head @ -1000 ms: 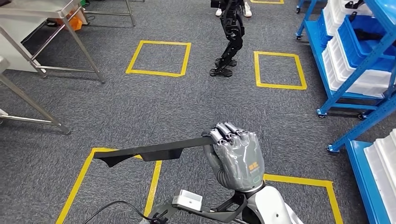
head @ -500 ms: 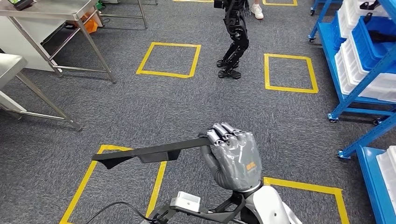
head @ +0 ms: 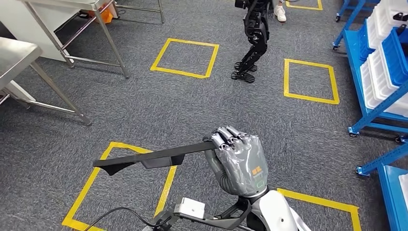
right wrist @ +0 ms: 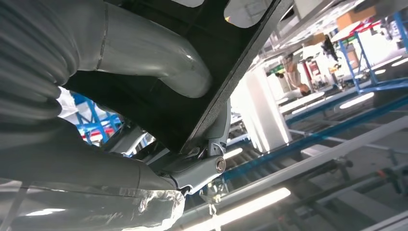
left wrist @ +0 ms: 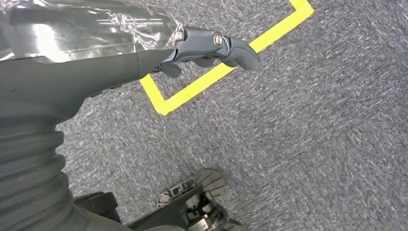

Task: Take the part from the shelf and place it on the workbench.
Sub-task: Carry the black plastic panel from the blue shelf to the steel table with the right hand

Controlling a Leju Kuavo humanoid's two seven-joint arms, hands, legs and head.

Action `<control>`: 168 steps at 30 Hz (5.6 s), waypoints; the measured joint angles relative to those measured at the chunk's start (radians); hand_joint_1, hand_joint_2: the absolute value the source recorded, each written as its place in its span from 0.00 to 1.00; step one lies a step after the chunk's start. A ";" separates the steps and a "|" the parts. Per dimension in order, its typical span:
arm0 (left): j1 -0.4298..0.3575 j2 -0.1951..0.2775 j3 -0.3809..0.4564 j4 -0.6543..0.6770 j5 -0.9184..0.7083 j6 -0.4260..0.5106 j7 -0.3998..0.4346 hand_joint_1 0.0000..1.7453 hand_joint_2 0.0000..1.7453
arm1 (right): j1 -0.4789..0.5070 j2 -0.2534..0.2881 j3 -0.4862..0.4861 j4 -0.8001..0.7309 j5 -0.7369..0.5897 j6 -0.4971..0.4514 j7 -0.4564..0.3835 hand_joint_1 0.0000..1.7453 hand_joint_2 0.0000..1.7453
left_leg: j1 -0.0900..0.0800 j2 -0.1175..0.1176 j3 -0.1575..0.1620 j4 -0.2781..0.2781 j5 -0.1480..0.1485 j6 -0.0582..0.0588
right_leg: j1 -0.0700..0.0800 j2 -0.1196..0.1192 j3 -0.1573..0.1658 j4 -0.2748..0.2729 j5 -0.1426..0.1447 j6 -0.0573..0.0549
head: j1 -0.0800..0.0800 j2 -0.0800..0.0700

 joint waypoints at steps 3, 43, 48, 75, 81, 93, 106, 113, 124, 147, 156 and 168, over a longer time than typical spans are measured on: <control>0.001 0.000 0.000 0.000 0.000 0.000 0.000 0.00 1.00 | 0.002 0.000 0.000 0.004 0.000 0.000 0.000 1.00 1.00 | -0.001 -0.012 -0.001 0.004 -0.002 0.004 | 0.000 0.009 -0.079 0.151 -0.043 0.002 | 0.004 0.000; 0.001 0.003 0.000 -0.005 -0.001 -0.003 -0.010 0.00 1.00 | -0.016 0.011 0.005 0.010 0.006 0.011 0.004 1.00 1.00 | 0.003 -0.044 -0.015 0.039 -0.021 -0.032 | -0.003 0.033 0.032 -0.121 0.098 -0.022 | 0.003 0.000; 0.001 0.003 0.000 -0.005 0.000 -0.002 -0.009 0.00 1.00 | -0.018 0.011 0.005 0.011 0.009 0.011 0.005 1.00 1.00 | 0.007 -0.010 -0.126 0.282 -0.136 -0.051 | -0.001 -0.003 0.038 -0.127 0.097 -0.038 | -0.009 0.000; 0.009 0.004 0.016 -0.008 0.003 0.006 -0.012 0.00 1.00 | -0.021 0.016 0.015 0.019 -0.003 0.010 -0.012 1.00 1.00 | 0.003 -0.050 -0.040 0.084 -0.042 -0.035 | -0.006 0.032 0.034 -0.130 0.103 -0.033 | -0.003 0.000; 0.012 0.005 0.016 -0.008 0.003 0.006 -0.013 0.00 1.00 | -0.022 0.019 0.016 0.021 -0.005 0.011 -0.013 1.00 1.00 | 0.009 -0.004 -0.130 0.274 -0.105 -0.048 | -0.003 -0.018 0.043 -0.132 0.096 -0.038 | -0.013 0.000; 0.007 0.006 0.019 -0.008 0.004 0.006 -0.018 0.00 1.00 | -0.028 0.020 0.020 0.022 0.000 0.016 -0.013 1.00 1.00 | -0.001 -0.006 -0.002 0.007 -0.001 0.011 | -0.004 0.006 -0.041 0.080 -0.031 0.003 | 0.003 0.000; 0.006 0.006 0.019 -0.008 0.003 0.006 -0.018 0.00 1.00 | -0.031 0.024 0.020 0.022 0.000 0.021 -0.013 1.00 1.00 | -0.002 -0.044 -0.036 0.096 -0.057 -0.028 | -0.007 0.022 0.042 -0.141 0.110 -0.036 | -0.004 0.000; 0.010 0.006 0.019 -0.008 0.003 0.006 -0.018 0.00 1.00 | -0.031 0.027 0.021 0.022 0.000 0.022 -0.013 1.00 1.00 | 0.016 0.008 -0.075 0.168 -0.057 -0.047 | -0.006 -0.029 0.053 -0.142 0.099 -0.034 | -0.015 0.000; 0.008 0.006 0.020 -0.008 0.004 0.006 -0.018 0.00 1.00 | -0.032 0.027 0.022 0.022 0.004 0.030 -0.011 1.00 1.00 | 0.003 -0.008 -0.001 0.008 -0.001 0.011 | -0.009 0.006 -0.053 0.110 -0.039 0.007 | 0.006 0.000; 0.013 0.008 0.021 -0.009 0.001 0.006 -0.002 0.00 1.00 | -0.040 0.033 0.024 0.022 -0.004 0.040 0.001 1.00 1.00 | 0.006 0.043 -0.008 0.025 -0.008 -0.033 | -0.002 -0.047 0.056 -0.137 0.094 -0.015 | -0.016 0.000; 0.011 0.010 0.021 -0.018 0.000 0.007 0.002 0.00 1.00 | -0.046 0.030 0.030 0.022 -0.007 0.038 0.009 1.00 1.00 | 0.004 -0.014 -0.003 0.013 -0.004 0.011 | -0.009 0.009 -0.085 0.155 -0.035 0.009 | 0.009 0.000; 0.012 0.014 0.021 -0.027 -0.002 0.012 0.003 0.00 1.00 | -0.050 0.028 0.037 0.022 -0.007 0.038 0.010 1.00 1.00 | 0.006 -0.030 -0.055 0.140 -0.079 -0.038 | -0.010 0.016 0.033 -0.128 0.110 -0.031 | -0.004 0.000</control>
